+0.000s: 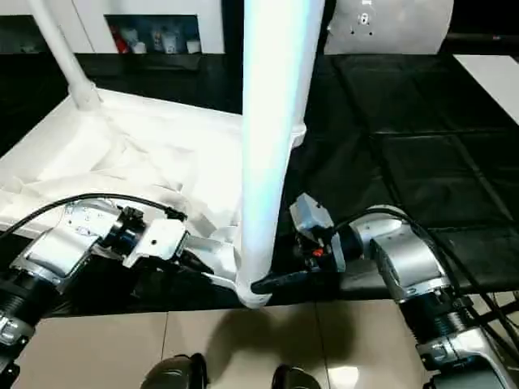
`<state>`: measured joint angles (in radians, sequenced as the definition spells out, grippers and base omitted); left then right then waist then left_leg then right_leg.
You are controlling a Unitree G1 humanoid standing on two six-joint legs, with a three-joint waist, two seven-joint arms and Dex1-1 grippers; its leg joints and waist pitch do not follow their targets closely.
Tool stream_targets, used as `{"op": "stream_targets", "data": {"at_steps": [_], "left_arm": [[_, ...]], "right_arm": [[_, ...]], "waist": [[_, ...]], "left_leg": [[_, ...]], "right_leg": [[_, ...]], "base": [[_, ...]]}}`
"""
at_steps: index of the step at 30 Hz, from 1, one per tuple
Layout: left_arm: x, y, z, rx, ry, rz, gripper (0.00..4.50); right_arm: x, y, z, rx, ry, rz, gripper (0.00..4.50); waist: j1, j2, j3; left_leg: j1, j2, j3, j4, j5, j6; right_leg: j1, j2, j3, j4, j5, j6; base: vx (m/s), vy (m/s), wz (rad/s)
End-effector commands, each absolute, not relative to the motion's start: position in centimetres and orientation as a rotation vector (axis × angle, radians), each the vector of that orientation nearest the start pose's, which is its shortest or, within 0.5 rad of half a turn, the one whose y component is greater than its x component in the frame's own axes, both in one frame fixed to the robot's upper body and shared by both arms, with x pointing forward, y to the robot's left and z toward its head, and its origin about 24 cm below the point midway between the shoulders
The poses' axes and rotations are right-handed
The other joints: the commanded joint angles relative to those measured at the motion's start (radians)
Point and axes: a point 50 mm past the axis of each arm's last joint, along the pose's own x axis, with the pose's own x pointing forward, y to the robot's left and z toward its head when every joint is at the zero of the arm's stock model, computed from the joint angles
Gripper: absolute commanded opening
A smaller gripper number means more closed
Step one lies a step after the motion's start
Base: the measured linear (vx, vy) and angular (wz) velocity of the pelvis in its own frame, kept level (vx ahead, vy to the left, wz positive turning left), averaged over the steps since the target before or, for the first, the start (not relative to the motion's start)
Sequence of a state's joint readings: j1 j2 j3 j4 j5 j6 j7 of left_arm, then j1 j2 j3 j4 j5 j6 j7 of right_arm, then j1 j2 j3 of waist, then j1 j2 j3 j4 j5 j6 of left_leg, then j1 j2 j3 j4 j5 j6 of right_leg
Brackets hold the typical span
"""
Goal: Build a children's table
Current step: Rotate leg to tighten
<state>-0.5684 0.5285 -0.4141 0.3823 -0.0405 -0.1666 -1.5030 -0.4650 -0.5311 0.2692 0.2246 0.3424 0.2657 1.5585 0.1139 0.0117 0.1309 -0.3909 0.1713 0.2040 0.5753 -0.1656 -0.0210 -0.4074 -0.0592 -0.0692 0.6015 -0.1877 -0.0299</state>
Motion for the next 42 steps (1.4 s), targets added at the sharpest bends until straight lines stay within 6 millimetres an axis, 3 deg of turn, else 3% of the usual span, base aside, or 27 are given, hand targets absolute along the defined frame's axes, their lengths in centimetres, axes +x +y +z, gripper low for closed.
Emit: {"op": "stream_targets", "data": {"at_steps": [1, 4, 12, 15, 18, 19, 21, 22, 25, 26, 28, 32, 34, 36, 38, 42], "left_arm": [[28.4, 12.6, 7.9, 0.765, 0.286, -1.869, 0.0], [28.4, 12.7, 7.8, 0.766, 0.286, -1.871, 0.0], [29.1, 13.0, 8.1, 0.631, 0.282, -1.746, 0.0], [29.8, 13.0, 8.5, 0.574, 0.274, -1.61, 0.0], [30.6, 12.7, 8.7, 0.486, 0.286, -1.404, 0.0], [30.7, 12.4, 8.7, 0.468, 0.282, -1.374, 0.0], [30.8, 12.0, 8.7, 0.447, 0.281, -1.341, 0.0], [30.9, 11.4, 8.7, 0.43, 0.281, -1.304, 0.0], [31.1, 10.4, 8.7, 0.398, 0.288, -1.244, 0.0], [31.4, 9.7, 8.8, 0.38, 0.286, -1.197, 0.0], [32.4, 7.9, 9.2, 0.323, 0.269, -1.071, 0.0], [33.1, 5.6, 9.9, 0.235, 0.228, -0.955, 0.0], [33.3, 4.7, 10.0, 0.23, 0.219, -0.915, 0.0], [33.5, 4.4, 10.1, 0.252, 0.209, -0.888, 0.0], [33.7, 4.3, 10.1, 0.279, 0.207, -0.88, 0.0], [33.9, 5.2, 10.0, 0.339, 0.217, -0.864, 0.0]], "right_arm": [[27.5, -14.7, 9.2, -0.122, 0.347, 1.761, 2.36], [27.3, -14.7, 9.2, -0.11, 0.355, 1.775, 2.13], [27.0, -14.4, 9.3, -0.023, 0.327, 1.721, 2.07], [27.1, -13.9, 9.3, 0.042, 0.277, 1.588, 2.07], [27.8, -12.7, 9.0, 0.064, 0.212, 1.345, 2.07], [27.9, -12.5, 9.0, 0.072, 0.202, 1.309, 2.07], [28.1, -12.1, 8.9, 0.077, 0.185, 1.254, 2.07], [28.4, -11.6, 8.9, 0.088, 0.175, 1.187, 2.05], [28.8, -10.9, 8.7, 0.103, 0.167, 1.076, 2.04], [29.2, -10.5, 8.7, 0.111, 0.16, 1.003, 2.04], [30.1, -9.3, 8.5, 0.137, 0.157, 0.797, 2.04], [31.1, -7.9, 7.9, 0.166, 0.188, 0.568, 2.03], [31.5, -7.2, 7.5, 0.198, 0.214, 0.445, 2.03], [31.5, -6.7, 7.4, 0.206, 0.216, 0.393, 2.03], [31.4, -6.5, 7.7, 0.2, 0.193, 0.373, 2.57], [31.6, -7.2, 8.5, 0.218, 0.115, 0.338, 2.87]], "waist": [[-0.007, -0.01, -0.069], [-0.007, -0.009, -0.069], [-0.004, -0.008, -0.068], [-0.006, -0.008, -0.066], [-0.018, -0.01, -0.061], [-0.027, -0.012, -0.06], [-0.036, -0.012, -0.062], [-0.051, -0.014, -0.065], [-0.059, -0.012, -0.069], [-0.064, -0.015, -0.07], [-0.067, -0.009, -0.073], [-0.07, -0.009, -0.075], [-0.072, -0.002, -0.074], [-0.071, -0.002, -0.075], [-0.069, 0.003, -0.077], [-0.068, 0.008, -0.079]], "left_leg": [[0.029, 0.077, -0.033, -0.059, -0.139, 0.101], [0.029, 0.077, -0.033, -0.06, -0.142, 0.093], [0.03, 0.078, -0.033, -0.061, -0.145, 0.087], [0.028, 0.078, -0.035, -0.064, -0.162, 0.074], [0.031, 0.074, -0.04, -0.07, -0.219, 0.028], [0.026, 0.071, -0.045, -0.072, -0.219, 0.016], [0.021, 0.069, -0.046, -0.072, -0.205, 0.016], [0.022, 0.068, -0.041, -0.068, -0.188, 0.026], [0.019, 0.063, -0.038, -0.063, -0.141, 0.049], [0.017, 0.062, -0.037, -0.062, -0.116, 0.06], [0.022, 0.063, -0.035, -0.059, -0.085, 0.065], [0.02, 0.059, -0.035, -0.06, -0.082, 0.07], [0.022, 0.057, -0.034, -0.061, -0.103, 0.064], [0.021, 0.056, -0.035, -0.062, -0.106, 0.064], [0.022, 0.057, -0.035, -0.062, -0.099, 0.072], [0.022, 0.059, -0.036, -0.062, -0.111, 0.075]], "right_leg": [[0.042, -0.103, 0.063, -0.065, -0.186, -0.239], [0.042, -0.102, 0.062, -0.064, -0.183, -0.241], [0.043, -0.104, 0.063, -0.065, -0.19, -0.247], [0.044, -0.105, 0.063, -0.069, -0.227, -0.237], [0.039, -0.11, 0.066, -0.083, -0.362, -0.205], [0.042, -0.111, 0.064, -0.083, -0.389, -0.194], [0.046, -0.108, 0.063, -0.082, -0.375, -0.186], [0.043, -0.104, 0.065, -0.079, -0.309, -0.201], [0.047, -0.103, 0.065, -0.074, -0.237, -0.214], [0.047, -0.1, 0.064, -0.073, -0.202, -0.218], [0.044, -0.096, 0.064, -0.068, -0.159, -0.232], [0.05, -0.094, 0.062, -0.067, -0.129, -0.236], [0.044, -0.095, 0.063, -0.074, -0.165, -0.227], [0.049, -0.096, 0.065, -0.076, -0.175, -0.211], [0.049, -0.094, 0.064, -0.074, -0.151, -0.201], [0.05, -0.094, 0.064, -0.072, -0.115, -0.203]], "base": [[0.0, 0.0, 0.0], [0.0, 0.0, 0.0], [0.0, 0.0, 0.0], [0.0, 0.0, 0.0], [0.0, 0.0, 0.0], [0.0, 0.0, 0.0], [0.0, 0.0, 0.0], [0.0, 0.0, 0.0], [0.0, 0.0, 0.0], [0.0, 0.0, 0.0], [0.0, 0.0, 0.0], [0.0, 0.0, 0.0], [0.0, 0.0, 0.0], [0.0, 0.0, 0.0], [0.0, 0.0, 0.0], [0.0, 0.0, 0.0]]}}
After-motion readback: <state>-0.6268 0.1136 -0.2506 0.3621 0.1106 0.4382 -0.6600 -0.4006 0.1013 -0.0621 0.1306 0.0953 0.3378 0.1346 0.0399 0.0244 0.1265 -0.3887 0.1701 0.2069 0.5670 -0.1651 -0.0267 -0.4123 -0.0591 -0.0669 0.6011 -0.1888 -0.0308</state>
